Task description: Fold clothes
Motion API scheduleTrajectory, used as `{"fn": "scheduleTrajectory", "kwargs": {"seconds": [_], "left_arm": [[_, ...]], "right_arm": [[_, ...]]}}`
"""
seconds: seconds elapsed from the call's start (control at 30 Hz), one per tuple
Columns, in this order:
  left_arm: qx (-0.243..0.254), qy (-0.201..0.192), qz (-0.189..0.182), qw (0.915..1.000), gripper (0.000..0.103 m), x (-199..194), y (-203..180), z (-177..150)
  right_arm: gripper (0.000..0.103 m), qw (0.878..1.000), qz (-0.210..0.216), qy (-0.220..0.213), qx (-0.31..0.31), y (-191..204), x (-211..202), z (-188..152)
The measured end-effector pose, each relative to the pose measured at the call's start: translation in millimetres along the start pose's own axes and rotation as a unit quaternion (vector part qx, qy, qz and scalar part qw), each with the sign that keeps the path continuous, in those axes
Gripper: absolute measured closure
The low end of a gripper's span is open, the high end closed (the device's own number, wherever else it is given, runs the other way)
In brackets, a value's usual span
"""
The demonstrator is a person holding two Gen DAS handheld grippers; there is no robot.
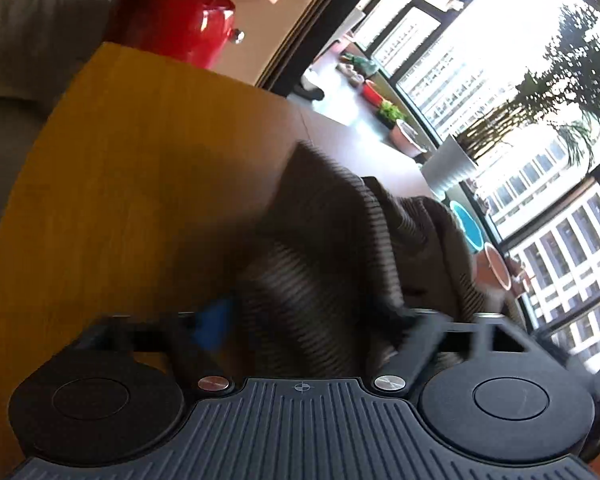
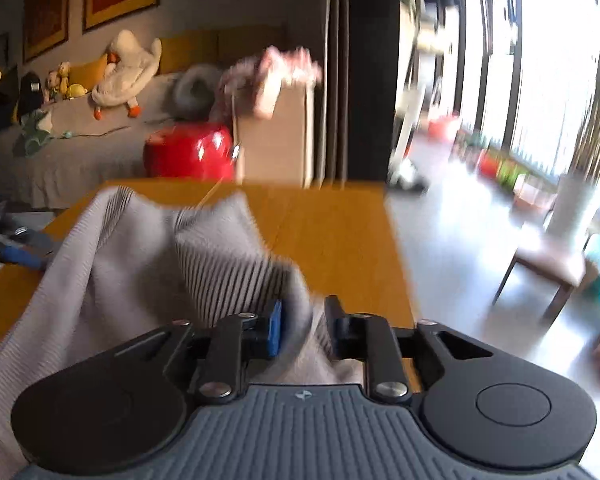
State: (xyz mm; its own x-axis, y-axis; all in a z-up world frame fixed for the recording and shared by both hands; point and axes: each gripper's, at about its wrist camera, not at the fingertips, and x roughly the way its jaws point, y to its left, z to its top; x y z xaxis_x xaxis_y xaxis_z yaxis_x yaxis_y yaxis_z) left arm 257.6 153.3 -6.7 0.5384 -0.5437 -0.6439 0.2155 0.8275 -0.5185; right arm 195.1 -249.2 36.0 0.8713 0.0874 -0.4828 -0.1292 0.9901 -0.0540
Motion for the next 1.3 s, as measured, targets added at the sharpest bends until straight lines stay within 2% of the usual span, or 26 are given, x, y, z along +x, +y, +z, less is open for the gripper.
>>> {"fn": "scheduleTrajectory", "kwargs": {"seconds": [0.03, 0.07, 0.1, 0.17, 0.27, 0.3, 0.33, 0.37, 0.43, 0.5, 0.57, 0.63, 0.77, 0.8, 0.87, 0.97, 1.13, 1.17, 1.23, 1.27, 1.3], "left_arm": [[0.008, -0.003, -0.006, 1.0, 0.01, -7.3, -0.1, 0.8], [0.015, -0.007, -0.011, 0.9998, 0.01, -14.7, -0.5, 1.7], [0.022, -0.014, -0.012, 0.9996, 0.009, -21.8, -1.7, 4.3], [0.035, -0.036, -0.009, 0.9987, 0.008, -33.5, -4.9, 11.5], [0.04, -0.075, 0.003, 0.9964, 0.006, -34.6, -23.7, 21.1], [0.04, -0.081, 0.004, 0.9959, 0.005, -28.9, -28.9, 24.1], [0.044, -0.084, 0.009, 0.9954, 0.005, -18.5, -36.1, 26.9], [0.05, -0.086, 0.016, 0.9949, 0.005, -7.0, -43.7, 29.6], [0.07, -0.088, 0.043, 0.9927, 0.005, 13.6, -55.0, 29.9], [0.086, -0.091, 0.059, 0.9904, 0.005, 28.6, -60.5, 26.1], [0.099, -0.095, 0.079, 0.9874, 0.005, 42.6, -64.7, 25.6], [0.116, -0.1, 0.112, 0.9818, 0.005, 55.9, -67.7, 26.3], [0.155, -0.109, 0.193, 0.9626, 0.007, 79.6, -62.1, 25.3], [0.166, -0.113, 0.219, 0.9549, 0.011, 82.0, -59.5, 24.1], [0.179, -0.119, 0.255, 0.9427, 0.012, 84.2, -53.3, 22.9], [0.164, -0.124, 0.263, 0.9427, 0.012, 75.0, -42.6, 26.4], [0.153, -0.142, 0.286, 0.9353, 0.012, 54.3, -36.2, 28.6], [0.147, -0.142, 0.29, 0.9348, 0.012, 49.4, -32.3, 28.5], [0.13, -0.142, 0.292, 0.9369, 0.012, 39.1, -25.0, 29.9], [0.117, -0.143, 0.288, 0.9398, 0.011, 32.3, -21.9, 29.8], [0.105, -0.145, 0.278, 0.9436, 0.01, 25.4, -20.8, 28.6]], "right_arm": [[0.055, 1.0, 0.003, -0.016, -0.011, 3.3, -5.2, 8.5], [0.037, 0.999, 0.014, -0.028, -0.021, 7.9, -8.4, 16.1], [0.027, 0.998, 0.031, -0.03, -0.034, 15.3, -5.8, 20.0], [0.024, 0.996, 0.067, -0.027, -0.061, 31.8, 3.3, 25.1], [0.024, 0.988, 0.095, 0.02, -0.117, 57.6, 38.5, 12.7], [0.044, 0.985, 0.094, 0.035, -0.141, 64.2, 51.6, 7.0], [0.071, 0.981, 0.09, 0.048, -0.167, 67.7, 63.5, 3.3], [0.092, 0.982, 0.078, 0.045, -0.166, 60.0, 70.4, 7.9], [0.093, 0.989, 0.047, 0.028, -0.141, 37.0, 80.6, 23.0], [0.093, 0.997, -0.033, 0.015, -0.061, -8.4, 95.0, 38.1], [0.093, 0.997, -0.057, 0.037, 0.039, -52.3, 109.9, 41.2], [0.093, 0.993, -0.064, 0.062, 0.079, -71.2, 123.6, 31.3], [0.091, 0.99, -0.09, 0.092, 0.059, -72.6, 145.8, 4.0], [0.091, 0.99, -0.089, 0.087, 0.066, -74.8, 146.4, 1.1], [0.09, 0.99, -0.089, 0.083, 0.066, -73.8, 146.7, 1.2], [0.09, 0.993, -0.081, 0.072, 0.039, -60.9, 146.0, 4.8], [0.088, 0.997, -0.047, 0.062, 0.016, -31.6, 150.5, 11.5], [0.086, 0.997, -0.044, 0.06, 0.012, -30.3, 152.0, 13.7], [0.071, 0.997, -0.058, 0.052, -0.007, -26.9, 146.6, 20.4], [0.055, 0.996, -0.072, 0.04, -0.021, -24.9, 138.8, 24.0], [0.045, 0.995, -0.086, 0.019, -0.039, -22.0, 124.9, 26.9]]}}
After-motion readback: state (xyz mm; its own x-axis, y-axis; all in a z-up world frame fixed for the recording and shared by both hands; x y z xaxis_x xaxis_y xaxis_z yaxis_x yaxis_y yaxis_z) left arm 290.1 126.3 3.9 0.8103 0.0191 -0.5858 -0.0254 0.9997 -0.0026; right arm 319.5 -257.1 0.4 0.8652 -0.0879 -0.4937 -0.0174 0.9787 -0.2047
